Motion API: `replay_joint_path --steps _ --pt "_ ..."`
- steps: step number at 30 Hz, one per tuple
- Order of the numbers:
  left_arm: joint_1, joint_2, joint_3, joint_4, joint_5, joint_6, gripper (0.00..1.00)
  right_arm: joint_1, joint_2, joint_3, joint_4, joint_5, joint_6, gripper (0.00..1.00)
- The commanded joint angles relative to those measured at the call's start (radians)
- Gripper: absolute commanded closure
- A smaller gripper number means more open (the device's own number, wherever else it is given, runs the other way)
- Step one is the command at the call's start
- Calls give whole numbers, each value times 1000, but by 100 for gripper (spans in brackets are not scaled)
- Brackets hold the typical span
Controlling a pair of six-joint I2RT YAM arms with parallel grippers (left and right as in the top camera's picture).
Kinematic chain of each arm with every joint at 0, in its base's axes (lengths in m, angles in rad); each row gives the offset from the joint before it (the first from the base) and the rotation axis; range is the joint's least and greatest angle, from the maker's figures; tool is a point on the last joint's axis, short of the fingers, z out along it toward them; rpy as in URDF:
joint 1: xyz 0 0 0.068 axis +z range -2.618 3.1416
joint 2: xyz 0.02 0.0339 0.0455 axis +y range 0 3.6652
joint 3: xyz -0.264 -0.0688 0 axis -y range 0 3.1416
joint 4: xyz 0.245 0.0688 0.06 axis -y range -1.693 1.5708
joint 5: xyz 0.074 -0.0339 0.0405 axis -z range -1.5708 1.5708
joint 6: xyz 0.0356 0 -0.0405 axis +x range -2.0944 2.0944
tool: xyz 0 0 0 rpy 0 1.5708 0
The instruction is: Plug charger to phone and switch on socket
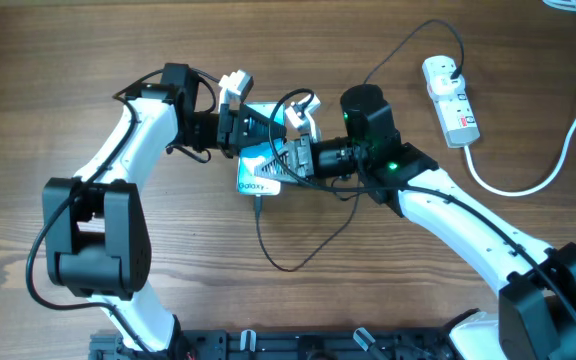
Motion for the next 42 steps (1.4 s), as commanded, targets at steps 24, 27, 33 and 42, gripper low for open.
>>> replay_joint_path --steps 24,27,33,42 --pt "52 11 -5 4 -669 5 0 -127 -20 32 -624 661 -605 96" --pt "52 11 -5 3 -758 5 0 -129 -12 32 -642 691 -625 96" --pt "52 11 -5 4 -781 5 0 -154 95 32 -660 686 -660 96" --pt "52 11 -5 3 -781 6 0 -222 214 32 -585 527 -756 96"
